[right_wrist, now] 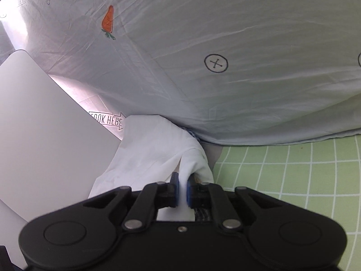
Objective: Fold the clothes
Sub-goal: 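Grasp the white shirt with the left gripper while the right gripper holds it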
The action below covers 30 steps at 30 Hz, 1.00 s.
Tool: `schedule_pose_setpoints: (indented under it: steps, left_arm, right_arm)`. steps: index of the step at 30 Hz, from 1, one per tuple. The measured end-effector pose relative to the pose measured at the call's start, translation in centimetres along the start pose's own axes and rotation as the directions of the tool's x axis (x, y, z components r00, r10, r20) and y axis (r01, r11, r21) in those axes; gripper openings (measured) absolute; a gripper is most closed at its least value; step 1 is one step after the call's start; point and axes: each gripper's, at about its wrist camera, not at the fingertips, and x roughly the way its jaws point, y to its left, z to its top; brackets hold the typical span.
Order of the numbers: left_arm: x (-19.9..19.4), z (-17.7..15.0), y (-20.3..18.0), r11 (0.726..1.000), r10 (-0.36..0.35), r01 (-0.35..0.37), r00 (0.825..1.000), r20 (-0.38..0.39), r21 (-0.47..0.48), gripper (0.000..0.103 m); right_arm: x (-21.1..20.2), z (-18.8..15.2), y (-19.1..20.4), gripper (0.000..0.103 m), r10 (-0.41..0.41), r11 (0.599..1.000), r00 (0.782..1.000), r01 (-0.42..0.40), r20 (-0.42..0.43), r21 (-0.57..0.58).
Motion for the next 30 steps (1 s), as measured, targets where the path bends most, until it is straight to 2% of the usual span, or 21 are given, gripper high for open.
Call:
schedule_pose_setpoints:
  steps: [4, 8, 9, 12, 17, 21, 23, 25, 26, 28, 30]
  left_arm:
    - [-0.2, 0.0, -2.1, 0.988, 0.0, -0.009, 0.998, 0.063, 0.151, 0.06]
    - [0.1, -0.4, -4.4, 0.943, -0.006, -0.033, 0.993, 0.116, 0.332, 0.06]
    - [0.1, -0.5, -4.8, 0.929, -0.016, -0.03, 0.993, 0.121, 0.369, 0.06]
    - [0.2, -0.3, -5.3, 0.913, -0.076, 0.028, 0.992, 0.103, 0.407, 0.06]
    - [0.9, 0.4, -5.0, 0.938, -0.118, 0.093, 0.992, 0.054, 0.335, 0.06]
    - [2.1, 0.8, -5.5, 0.948, -0.084, 0.064, 0.995, 0.053, 0.313, 0.061]
    - [2.8, 1.2, -5.6, 0.959, -0.072, 0.053, 0.996, 0.057, 0.28, 0.058]
    - [3.2, 1.6, -5.7, 0.968, -0.074, 0.059, 0.996, 0.054, 0.244, 0.043]
    - [3.4, 1.8, -5.7, 0.972, -0.074, 0.06, 0.996, 0.054, 0.226, 0.04]
    - [3.2, 2.1, -6.2, 0.98, -0.051, 0.038, 0.996, 0.066, 0.194, 0.024]
    - [2.6, 2.3, -6.6, 0.987, -0.01, -0.004, 0.996, 0.087, 0.161, 0.017]
  right_arm:
    - [0.3, -0.3, -0.1, 0.007, -0.025, 1.0, 1.0, 0.025, -0.016, -0.014]
    - [0.6, -0.7, -0.4, 0.008, -0.042, 0.999, 0.999, 0.041, -0.032, -0.025]
    - [0.7, -0.8, -0.5, 0.008, -0.043, 0.999, 0.998, 0.042, -0.036, -0.026]
    - [1.3, -1.0, -0.7, 0.008, -0.052, 0.998, 0.998, 0.05, -0.043, -0.03]
    - [1.6, -1.8, -1.4, 0.008, -0.067, 0.997, 0.996, 0.064, -0.066, -0.037]
    - [2.1, -2.3, -1.8, 0.008, -0.082, 0.996, 0.993, 0.079, -0.087, -0.033]
    - [2.2, -2.4, -1.8, 0.008, -0.089, 0.996, 0.992, 0.086, -0.092, -0.039]
    - [2.4, -2.4, -1.8, 0.008, -0.094, 0.995, 0.991, 0.089, -0.097, -0.046]
    - [2.4, -2.5, -1.8, 0.008, -0.095, 0.995, 0.991, 0.09, -0.098, -0.05]
    - [2.4, -2.5, -1.7, 0.008, -0.096, 0.994, 0.99, 0.09, -0.1, -0.059]
    - [2.3, -2.5, -1.6, 0.008, -0.092, 0.994, 0.991, 0.085, -0.1, -0.067]
